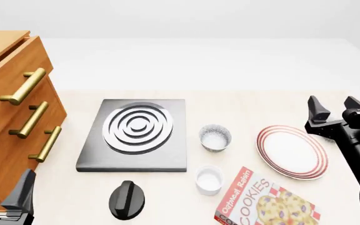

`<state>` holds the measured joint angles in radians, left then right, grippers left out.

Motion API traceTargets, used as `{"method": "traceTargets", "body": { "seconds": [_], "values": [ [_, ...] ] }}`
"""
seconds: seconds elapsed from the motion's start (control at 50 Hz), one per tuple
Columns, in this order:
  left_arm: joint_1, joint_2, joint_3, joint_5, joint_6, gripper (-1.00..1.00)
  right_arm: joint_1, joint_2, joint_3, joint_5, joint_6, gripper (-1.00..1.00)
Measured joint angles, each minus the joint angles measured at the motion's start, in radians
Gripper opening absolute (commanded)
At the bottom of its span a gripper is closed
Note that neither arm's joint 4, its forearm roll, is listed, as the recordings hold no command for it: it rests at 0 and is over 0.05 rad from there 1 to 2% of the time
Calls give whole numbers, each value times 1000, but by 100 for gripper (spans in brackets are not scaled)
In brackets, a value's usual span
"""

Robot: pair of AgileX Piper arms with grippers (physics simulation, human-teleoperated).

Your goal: Pick the akita bowl next to the plate and place it on the plate.

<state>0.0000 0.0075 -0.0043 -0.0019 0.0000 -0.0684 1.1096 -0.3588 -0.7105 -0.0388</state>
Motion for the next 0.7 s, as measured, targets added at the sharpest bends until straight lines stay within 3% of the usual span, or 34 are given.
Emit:
{"method": "traceTargets", "body": {
  "seconds": [0.7],
  "values": [
    [0,0,0,0,0,100,-56,148,-78,-50,-6,100]
  ]
}}
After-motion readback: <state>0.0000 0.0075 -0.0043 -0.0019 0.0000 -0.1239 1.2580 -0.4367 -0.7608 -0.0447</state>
